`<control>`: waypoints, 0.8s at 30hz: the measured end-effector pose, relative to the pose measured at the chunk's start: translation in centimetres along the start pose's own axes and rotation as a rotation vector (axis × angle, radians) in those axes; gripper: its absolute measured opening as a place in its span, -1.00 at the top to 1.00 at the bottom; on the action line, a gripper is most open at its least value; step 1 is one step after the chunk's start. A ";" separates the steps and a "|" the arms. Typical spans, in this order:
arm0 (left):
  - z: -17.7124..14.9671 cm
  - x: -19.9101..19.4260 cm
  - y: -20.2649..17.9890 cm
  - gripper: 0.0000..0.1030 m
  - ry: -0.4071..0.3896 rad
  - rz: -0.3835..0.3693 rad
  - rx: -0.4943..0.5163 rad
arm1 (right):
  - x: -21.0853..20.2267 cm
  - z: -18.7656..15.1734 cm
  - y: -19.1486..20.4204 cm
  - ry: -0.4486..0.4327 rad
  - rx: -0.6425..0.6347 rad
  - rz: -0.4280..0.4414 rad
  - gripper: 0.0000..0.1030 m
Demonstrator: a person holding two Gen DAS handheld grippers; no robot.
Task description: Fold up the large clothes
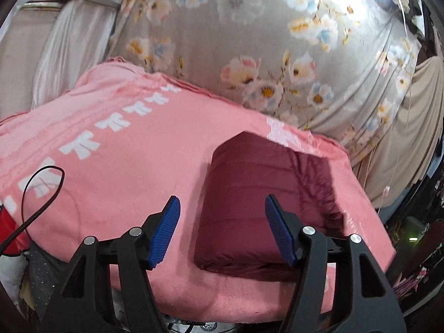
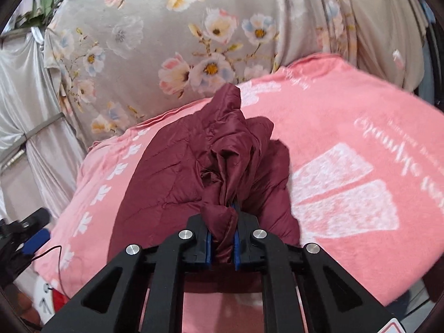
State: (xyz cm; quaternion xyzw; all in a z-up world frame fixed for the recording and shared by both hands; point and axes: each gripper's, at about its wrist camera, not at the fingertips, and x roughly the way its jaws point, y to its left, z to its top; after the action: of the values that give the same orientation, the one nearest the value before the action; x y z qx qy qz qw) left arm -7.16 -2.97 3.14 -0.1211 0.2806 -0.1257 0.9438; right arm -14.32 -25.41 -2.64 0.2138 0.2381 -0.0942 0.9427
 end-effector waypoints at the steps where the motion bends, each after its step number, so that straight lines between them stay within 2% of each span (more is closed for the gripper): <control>1: -0.2 1.1 -0.3 -0.18 0.024 -0.016 0.013 | -0.2 -0.3 -0.2 0.000 -0.009 -0.019 0.82; 5: -1.7 4.4 -1.8 -0.11 0.111 -0.051 0.049 | 0.9 -2.1 -2.0 0.069 0.010 -0.067 0.82; 8: -3.5 7.0 -2.5 -0.03 0.201 -0.047 0.075 | 2.1 -3.2 -3.0 0.107 0.017 -0.095 0.82; 10: -4.6 8.6 -2.7 -0.05 0.261 -0.032 0.089 | 2.8 -3.7 -3.4 0.122 0.020 -0.106 0.81; 16: -6.3 10.0 -3.2 -0.05 0.270 0.033 0.169 | 4.5 -5.2 -3.7 0.133 -0.024 -0.135 0.78; 20: -6.9 11.0 -3.2 -0.05 0.281 0.053 0.187 | 5.0 -5.8 -2.7 0.101 -0.125 -0.191 0.77; 24: -7.0 11.1 -3.3 -0.05 0.282 0.067 0.196 | 4.4 -5.7 -2.5 0.091 -0.157 -0.193 0.67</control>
State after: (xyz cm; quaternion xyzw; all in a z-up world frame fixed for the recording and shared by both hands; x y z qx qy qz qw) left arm -2.66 -10.59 -7.09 -0.0002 0.4004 -0.1366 0.9061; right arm -13.55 -25.43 -10.21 0.1193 0.3068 -0.1557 0.9313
